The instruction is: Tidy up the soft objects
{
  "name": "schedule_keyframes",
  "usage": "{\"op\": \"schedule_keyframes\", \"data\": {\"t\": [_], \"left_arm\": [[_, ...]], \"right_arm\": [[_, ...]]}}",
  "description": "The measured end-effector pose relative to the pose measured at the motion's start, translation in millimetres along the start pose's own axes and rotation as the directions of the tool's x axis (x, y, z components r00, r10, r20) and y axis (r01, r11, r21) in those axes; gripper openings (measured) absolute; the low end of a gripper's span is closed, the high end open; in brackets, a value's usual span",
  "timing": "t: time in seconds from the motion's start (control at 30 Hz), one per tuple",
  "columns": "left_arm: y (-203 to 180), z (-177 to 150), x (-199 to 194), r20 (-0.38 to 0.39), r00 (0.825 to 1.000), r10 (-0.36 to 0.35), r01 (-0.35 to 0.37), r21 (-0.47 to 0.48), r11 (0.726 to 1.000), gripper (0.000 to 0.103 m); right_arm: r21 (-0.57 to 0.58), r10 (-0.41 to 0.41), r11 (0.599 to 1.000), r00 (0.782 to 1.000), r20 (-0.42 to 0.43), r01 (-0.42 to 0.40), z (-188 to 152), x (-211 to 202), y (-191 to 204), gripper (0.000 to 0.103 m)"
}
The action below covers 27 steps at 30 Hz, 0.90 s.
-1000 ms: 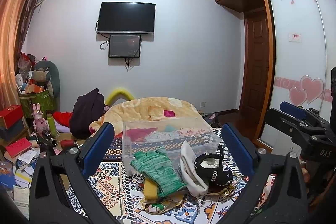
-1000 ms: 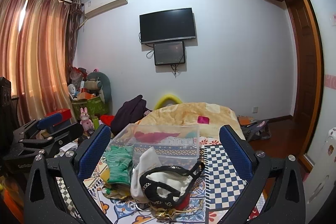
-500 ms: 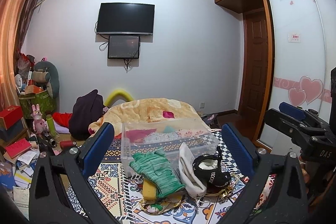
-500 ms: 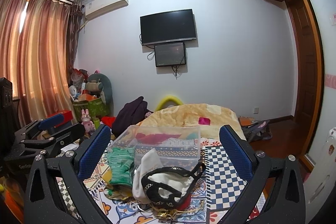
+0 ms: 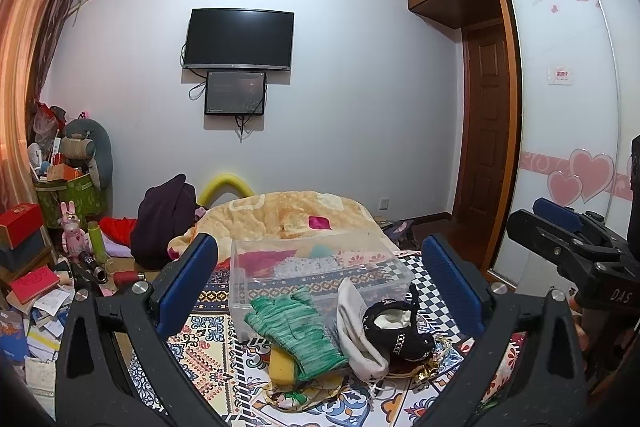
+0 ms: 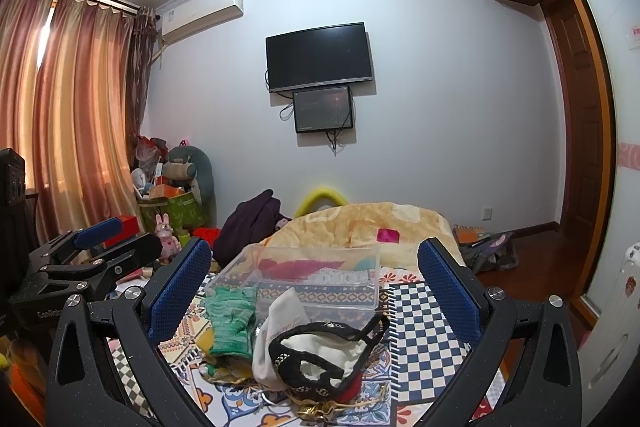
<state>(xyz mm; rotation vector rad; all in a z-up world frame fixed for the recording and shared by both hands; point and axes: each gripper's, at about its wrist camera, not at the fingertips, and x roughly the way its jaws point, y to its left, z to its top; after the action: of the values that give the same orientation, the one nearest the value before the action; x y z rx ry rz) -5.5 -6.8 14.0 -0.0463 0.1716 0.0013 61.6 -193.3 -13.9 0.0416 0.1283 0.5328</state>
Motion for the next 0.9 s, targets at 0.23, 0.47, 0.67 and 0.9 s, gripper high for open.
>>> {"op": "schedule_keyframes", "data": {"t": [0.23, 0.47, 0.67, 0.9], "left_arm": [[-3.4, 3.2, -2.4, 0.010, 1.000, -0.001, 0.001, 0.004, 1.000, 0.103], [-4.7, 4.1, -3.4, 0.014, 1.000, 0.000, 0.000, 0.005, 1.000, 0.103], [-5.4, 4.5, -2.3, 0.014, 1.000, -0.001, 0.001, 0.004, 1.000, 0.103], [-5.0, 2.0, 2.3, -0.004, 1.000, -0.009, 0.009, 0.003, 1.000, 0.103]], "right_arm": [[0.002, 0.001, 1.000, 1.000, 0.003, -0.001, 0.8, -1.0, -1.3, 0.103], [0.001, 0.001, 1.000, 1.000, 0.009, -0.001, 2.3, -2.6, -0.3, 0.103], [0.000, 0.005, 1.000, 1.000, 0.010, -0.005, 2.6, -3.3, 0.9, 0.103], [-0.007, 0.008, 1.000, 1.000, -0.001, -0.008, 0.1, 0.2, 1.8, 0.103]]}}
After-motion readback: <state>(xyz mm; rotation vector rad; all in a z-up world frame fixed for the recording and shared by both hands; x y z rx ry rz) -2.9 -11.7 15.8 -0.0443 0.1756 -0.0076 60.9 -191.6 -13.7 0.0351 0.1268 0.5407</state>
